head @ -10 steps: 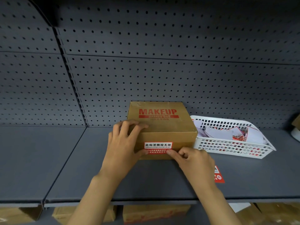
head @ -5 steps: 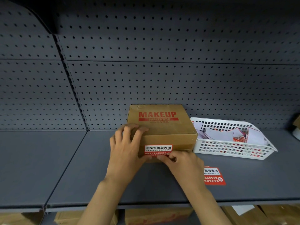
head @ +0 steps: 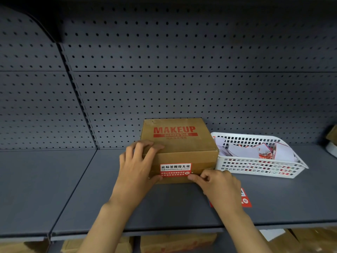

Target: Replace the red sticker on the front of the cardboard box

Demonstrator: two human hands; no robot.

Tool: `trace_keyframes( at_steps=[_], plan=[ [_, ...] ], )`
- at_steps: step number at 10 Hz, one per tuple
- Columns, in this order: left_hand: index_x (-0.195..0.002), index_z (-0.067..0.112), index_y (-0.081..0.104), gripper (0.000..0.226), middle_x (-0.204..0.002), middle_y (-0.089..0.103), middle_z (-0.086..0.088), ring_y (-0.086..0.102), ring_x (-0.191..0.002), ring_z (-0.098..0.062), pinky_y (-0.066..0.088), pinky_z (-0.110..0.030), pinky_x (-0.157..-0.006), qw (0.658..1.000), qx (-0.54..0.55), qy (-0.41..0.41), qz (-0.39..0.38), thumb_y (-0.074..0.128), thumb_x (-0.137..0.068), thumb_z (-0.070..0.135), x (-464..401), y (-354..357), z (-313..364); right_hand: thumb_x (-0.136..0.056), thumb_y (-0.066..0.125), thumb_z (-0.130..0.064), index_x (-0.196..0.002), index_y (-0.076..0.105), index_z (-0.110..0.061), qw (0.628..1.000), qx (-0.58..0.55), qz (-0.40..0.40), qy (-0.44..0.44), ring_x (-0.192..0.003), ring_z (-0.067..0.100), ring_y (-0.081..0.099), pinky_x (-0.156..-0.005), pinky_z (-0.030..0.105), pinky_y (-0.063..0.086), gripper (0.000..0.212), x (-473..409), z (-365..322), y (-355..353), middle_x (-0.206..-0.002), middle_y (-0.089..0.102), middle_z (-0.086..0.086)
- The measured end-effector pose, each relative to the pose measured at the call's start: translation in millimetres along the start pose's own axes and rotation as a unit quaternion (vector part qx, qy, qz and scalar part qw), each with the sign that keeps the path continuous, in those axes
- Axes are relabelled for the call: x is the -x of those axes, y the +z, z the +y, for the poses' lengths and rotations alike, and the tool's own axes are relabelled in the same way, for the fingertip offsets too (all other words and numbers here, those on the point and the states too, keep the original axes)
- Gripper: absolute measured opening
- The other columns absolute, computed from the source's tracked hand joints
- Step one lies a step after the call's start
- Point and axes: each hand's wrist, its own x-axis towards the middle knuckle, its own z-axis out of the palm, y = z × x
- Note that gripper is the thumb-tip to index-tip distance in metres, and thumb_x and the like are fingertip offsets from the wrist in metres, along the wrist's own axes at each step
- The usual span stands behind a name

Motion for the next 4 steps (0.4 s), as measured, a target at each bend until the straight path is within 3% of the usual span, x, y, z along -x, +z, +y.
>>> trace_keyframes(
  at_steps=[1, 2, 3, 4],
  plan=[
    [-0.134, 0.035, 0.043, 0.096, -0.133, 0.044, 0.002, 0.042, -0.120, -0.026, 0.047, -0.043, -0.088, 1.000, 0.012, 0.008, -0.001, 0.093, -0.052, 0.038, 1, -3, 1, -0.069, 0.068, -0.073, -0.053, 0.068, -0.025, 1.000, 0.019, 0.004, -0.009, -0.052, 0.018, 0.065, -0.050, 0.024, 0.031, 0.050, 0, 2, 0, -0.048, 0.066, -0.005],
    [-0.138, 0.034, 0.042, 0.090, -0.139, 0.041, 0.003, 0.039, -0.134, -0.026, 0.044, -0.042, -0.098, 0.999, 0.049, 0.019, 0.010, 0.089, -0.062, 0.032, 6, -5, -1, -0.068, 0.072, -0.071, -0.051, 0.065, -0.025, 1.000, 0.019, 0.008, -0.020, -0.046, 0.016, 0.061, -0.048, 0.021, 0.027, 0.049, 3, 4, -4, -0.044, 0.062, -0.006],
    [-0.138, 0.030, 0.046, 0.071, -0.142, 0.042, 0.005, 0.032, -0.143, -0.023, 0.032, -0.041, -0.113, 0.988, 0.137, -0.014, 0.065, 0.082, -0.076, 0.029, 18, -7, 4, -0.076, 0.062, -0.072, -0.052, 0.060, -0.023, 0.999, 0.010, -0.006, -0.031, -0.043, 0.011, 0.053, -0.043, 0.019, 0.021, 0.054, 15, 6, -14, -0.039, 0.045, -0.007],
    [-0.127, 0.028, 0.054, 0.051, -0.124, 0.047, 0.010, 0.041, -0.122, -0.013, 0.036, -0.030, -0.103, 0.959, 0.227, -0.098, 0.137, 0.077, -0.082, 0.019, 31, -11, 12, -0.083, 0.053, -0.069, -0.054, 0.055, -0.017, 1.000, 0.003, -0.013, -0.023, -0.044, 0.016, 0.053, -0.043, 0.022, 0.022, 0.060, 27, 13, -22, -0.039, 0.042, -0.001]
  ],
)
